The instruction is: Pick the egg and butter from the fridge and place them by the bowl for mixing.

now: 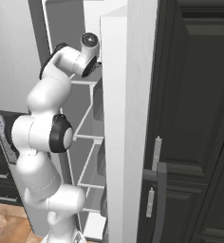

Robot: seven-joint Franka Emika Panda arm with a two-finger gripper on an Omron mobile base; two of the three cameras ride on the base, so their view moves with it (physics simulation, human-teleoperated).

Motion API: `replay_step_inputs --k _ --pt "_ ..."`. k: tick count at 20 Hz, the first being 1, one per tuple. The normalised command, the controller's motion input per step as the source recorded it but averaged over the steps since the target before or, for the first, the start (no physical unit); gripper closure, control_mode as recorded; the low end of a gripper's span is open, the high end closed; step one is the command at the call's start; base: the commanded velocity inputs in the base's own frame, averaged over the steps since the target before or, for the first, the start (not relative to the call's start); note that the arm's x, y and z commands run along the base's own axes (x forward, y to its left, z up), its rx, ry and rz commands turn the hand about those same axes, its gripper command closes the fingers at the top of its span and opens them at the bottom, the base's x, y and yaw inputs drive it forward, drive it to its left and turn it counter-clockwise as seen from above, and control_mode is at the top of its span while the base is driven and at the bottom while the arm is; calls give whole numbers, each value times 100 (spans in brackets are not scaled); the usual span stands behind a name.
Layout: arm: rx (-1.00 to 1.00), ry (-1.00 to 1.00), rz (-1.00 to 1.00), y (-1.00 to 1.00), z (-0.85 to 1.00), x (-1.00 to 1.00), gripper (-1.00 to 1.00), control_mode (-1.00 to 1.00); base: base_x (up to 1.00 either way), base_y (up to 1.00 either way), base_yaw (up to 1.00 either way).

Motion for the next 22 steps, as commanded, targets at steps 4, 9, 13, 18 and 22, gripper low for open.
replay_step_inputs --k 4,9,13,18,22 --pt "-2 -30 -4 -16 2 -27 100 -100 0 0 0" --pt "-3 -12 -14 -8 19 -17 100 -100 0 0 0" --pt "-3 -1 -18 -1 28 -8 100 -100 0 0 0" --pt "-2 -2 -17 0 36 -9 100 -100 0 0 0" --pt "-1 -3 -15 0 23 -34 100 -100 0 0 0"
